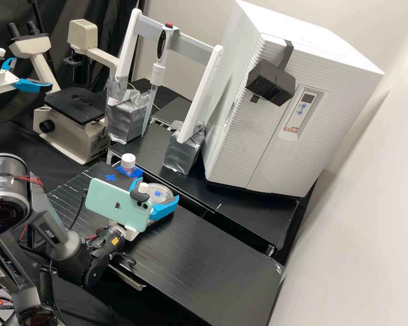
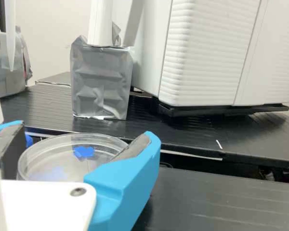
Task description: Close the lid
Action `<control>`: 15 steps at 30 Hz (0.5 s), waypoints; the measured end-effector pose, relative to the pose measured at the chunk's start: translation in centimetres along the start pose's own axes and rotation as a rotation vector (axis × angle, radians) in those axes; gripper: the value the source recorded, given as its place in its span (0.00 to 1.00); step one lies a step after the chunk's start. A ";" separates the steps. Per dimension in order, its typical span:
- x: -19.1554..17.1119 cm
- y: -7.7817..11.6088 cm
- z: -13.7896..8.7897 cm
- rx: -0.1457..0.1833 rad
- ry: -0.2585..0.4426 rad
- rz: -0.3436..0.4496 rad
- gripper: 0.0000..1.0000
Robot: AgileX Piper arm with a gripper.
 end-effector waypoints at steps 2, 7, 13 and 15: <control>0.0 0.1 -0.1 -0.003 0.001 0.006 1.00; -0.4 0.5 -0.8 -0.008 0.023 0.022 1.00; -1.0 1.2 -2.6 0.002 0.095 0.072 1.00; -1.1 1.2 -3.3 0.008 0.126 0.083 1.00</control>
